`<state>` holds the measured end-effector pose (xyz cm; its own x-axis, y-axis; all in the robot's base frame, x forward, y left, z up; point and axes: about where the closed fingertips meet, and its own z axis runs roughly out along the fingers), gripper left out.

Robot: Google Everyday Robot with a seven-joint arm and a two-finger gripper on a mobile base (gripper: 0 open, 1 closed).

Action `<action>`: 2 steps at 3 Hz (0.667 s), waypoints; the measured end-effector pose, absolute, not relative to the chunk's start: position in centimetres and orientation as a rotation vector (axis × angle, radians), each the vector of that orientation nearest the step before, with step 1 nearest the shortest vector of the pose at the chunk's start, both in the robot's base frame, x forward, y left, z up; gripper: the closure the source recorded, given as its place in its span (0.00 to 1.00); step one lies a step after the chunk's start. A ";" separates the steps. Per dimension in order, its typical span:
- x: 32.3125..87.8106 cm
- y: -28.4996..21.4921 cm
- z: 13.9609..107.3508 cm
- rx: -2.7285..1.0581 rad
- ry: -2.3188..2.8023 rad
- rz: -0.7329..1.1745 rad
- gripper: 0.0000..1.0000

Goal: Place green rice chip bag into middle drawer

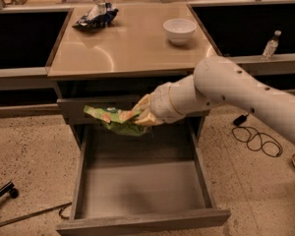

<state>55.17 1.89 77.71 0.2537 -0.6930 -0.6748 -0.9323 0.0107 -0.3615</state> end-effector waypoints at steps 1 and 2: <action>53.9 2.1 71.9 -1.755 1.472 0.530 1.00; 53.9 2.1 71.9 -1.755 1.472 0.530 1.00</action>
Offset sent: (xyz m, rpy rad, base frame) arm -0.0100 0.0013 -0.0401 0.0403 0.0538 0.0501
